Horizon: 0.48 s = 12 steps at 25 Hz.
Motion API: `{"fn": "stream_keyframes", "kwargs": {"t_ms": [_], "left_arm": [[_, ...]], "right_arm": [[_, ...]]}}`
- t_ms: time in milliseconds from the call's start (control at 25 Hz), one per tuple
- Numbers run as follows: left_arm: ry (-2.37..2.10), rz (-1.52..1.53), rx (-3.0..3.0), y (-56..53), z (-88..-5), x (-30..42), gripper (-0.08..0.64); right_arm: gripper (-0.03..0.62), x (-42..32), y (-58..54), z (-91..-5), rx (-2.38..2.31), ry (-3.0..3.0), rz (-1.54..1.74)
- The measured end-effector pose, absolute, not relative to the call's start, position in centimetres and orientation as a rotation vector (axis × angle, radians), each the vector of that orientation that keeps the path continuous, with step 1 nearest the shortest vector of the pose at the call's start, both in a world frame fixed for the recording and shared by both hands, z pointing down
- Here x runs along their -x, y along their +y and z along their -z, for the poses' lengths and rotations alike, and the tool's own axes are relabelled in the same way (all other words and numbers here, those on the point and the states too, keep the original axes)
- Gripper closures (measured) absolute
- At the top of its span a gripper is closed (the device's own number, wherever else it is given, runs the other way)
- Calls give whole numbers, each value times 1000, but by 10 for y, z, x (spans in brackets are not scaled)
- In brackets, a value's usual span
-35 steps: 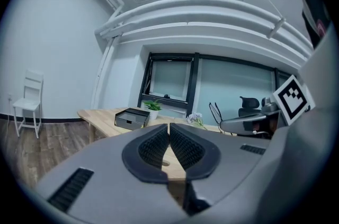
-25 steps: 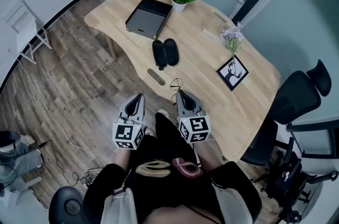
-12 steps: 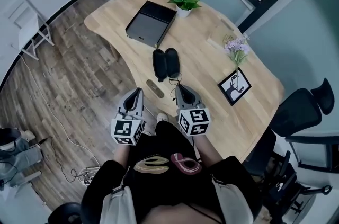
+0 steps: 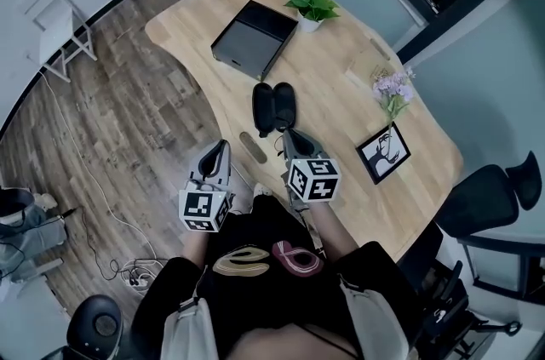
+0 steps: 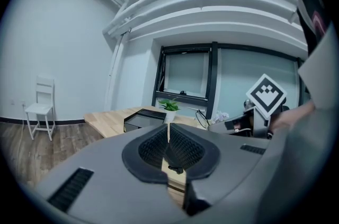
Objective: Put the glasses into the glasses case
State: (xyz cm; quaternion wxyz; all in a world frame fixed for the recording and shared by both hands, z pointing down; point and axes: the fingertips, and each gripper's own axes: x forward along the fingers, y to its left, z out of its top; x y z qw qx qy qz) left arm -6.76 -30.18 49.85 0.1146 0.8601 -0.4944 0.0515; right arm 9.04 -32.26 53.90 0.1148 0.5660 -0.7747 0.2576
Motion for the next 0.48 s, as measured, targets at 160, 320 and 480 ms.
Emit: {"fn": "stream_keyframes", "kwargs": {"t_ms": [160, 320, 480], "left_arm": [[-1474, -183, -2516, -300, -501, 70, 534], [-1517, -180, -2490, -302, -501, 77, 534], [-1545, -176, -2492, -305, -498, 82, 534]], "right_arm": [[574, -89, -332, -549, -1632, -2254, -803], [574, -89, -340, -560, -1608, -2240, -869], [574, -87, -355, -566, -1594, -2219, -909]]}}
